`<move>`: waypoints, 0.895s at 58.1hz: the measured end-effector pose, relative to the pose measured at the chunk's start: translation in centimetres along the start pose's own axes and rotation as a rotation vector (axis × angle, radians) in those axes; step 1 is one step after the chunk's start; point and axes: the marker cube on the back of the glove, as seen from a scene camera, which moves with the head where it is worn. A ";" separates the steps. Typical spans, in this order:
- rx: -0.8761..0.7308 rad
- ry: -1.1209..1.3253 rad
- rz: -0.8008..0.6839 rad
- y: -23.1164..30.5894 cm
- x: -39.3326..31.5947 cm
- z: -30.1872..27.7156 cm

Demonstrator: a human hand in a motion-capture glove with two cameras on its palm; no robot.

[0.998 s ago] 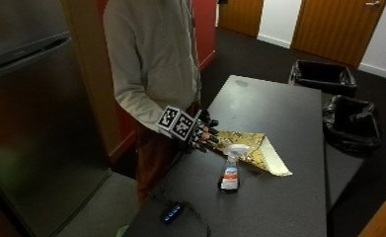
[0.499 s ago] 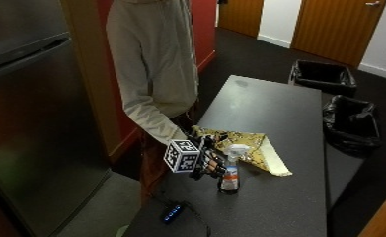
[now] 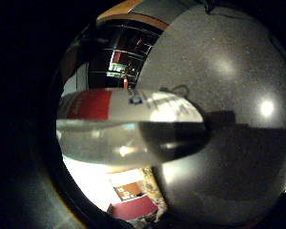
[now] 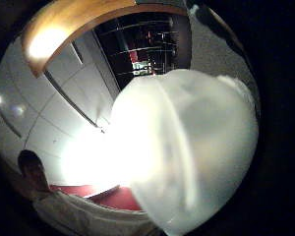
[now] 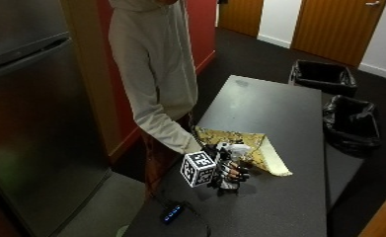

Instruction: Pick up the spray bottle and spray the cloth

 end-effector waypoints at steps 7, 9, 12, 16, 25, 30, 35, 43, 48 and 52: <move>0.010 0.022 -0.006 -1.0 -0.2 0.4; 0.009 0.024 -0.007 -1.1 -0.2 0.5; 0.012 0.025 -0.006 -1.5 -0.3 0.6; 0.011 0.033 0.002 -2.2 -0.7 0.6; 0.007 0.060 0.003 -3.2 -1.0 1.2; 0.006 0.093 0.002 -3.6 -1.1 1.6; -0.001 0.129 -0.010 -4.1 -1.4 2.0; -0.036 0.184 -0.034 -4.7 -2.2 2.5; -0.068 0.213 -0.061 -4.5 -2.8 3.2; -0.106 0.244 -0.092 -3.9 -3.4 3.8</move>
